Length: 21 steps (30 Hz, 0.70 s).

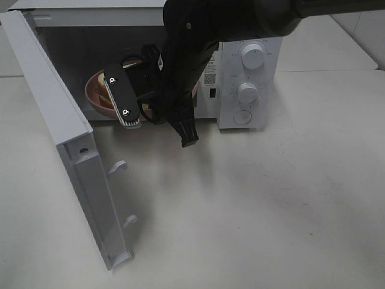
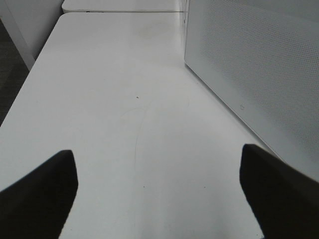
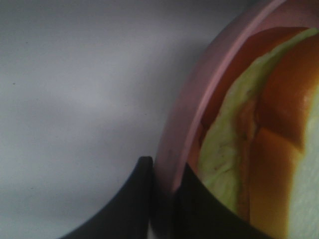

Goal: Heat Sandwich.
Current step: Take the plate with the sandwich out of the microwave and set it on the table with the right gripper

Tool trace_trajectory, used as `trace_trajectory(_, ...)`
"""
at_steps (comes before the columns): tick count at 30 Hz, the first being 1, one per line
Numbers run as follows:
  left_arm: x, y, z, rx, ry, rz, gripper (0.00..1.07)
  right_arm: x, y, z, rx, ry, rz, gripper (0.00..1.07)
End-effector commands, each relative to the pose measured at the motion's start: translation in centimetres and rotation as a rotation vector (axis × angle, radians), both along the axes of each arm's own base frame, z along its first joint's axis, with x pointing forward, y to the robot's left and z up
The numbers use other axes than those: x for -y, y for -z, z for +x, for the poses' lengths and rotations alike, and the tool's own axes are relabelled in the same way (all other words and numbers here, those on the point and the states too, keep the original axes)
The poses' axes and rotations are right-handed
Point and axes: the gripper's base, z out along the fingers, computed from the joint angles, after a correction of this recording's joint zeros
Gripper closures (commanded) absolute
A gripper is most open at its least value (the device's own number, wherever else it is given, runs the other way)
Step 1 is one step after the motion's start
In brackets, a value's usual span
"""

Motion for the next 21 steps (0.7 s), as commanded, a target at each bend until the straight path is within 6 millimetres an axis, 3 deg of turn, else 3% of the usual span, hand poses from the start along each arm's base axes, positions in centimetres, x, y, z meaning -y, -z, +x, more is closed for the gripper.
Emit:
trace_trajectory(1,0.1,0.0,-0.2,0.023,0.002,-0.003,0.25,0.1,-1.5,-1.4,0.061,-0.046,0.035,1.07)
trace_trajectory(7,0.1,0.0,-0.2,0.023,0.002,-0.003,0.25,0.4,-2.1,-4.5,0.071,-0.075,0.047,1.07)
trace_trajectory(14,0.1,0.0,-0.2,0.023,0.002,-0.003,0.25,1.5,-2.5,-6.5,0.067,-0.047,0.047,1.07)
trace_trajectory(21,0.1,0.0,-0.2,0.023,0.002,-0.003,0.25,4.0,-3.4,-9.4,0.095,0.004,0.071,1.07)
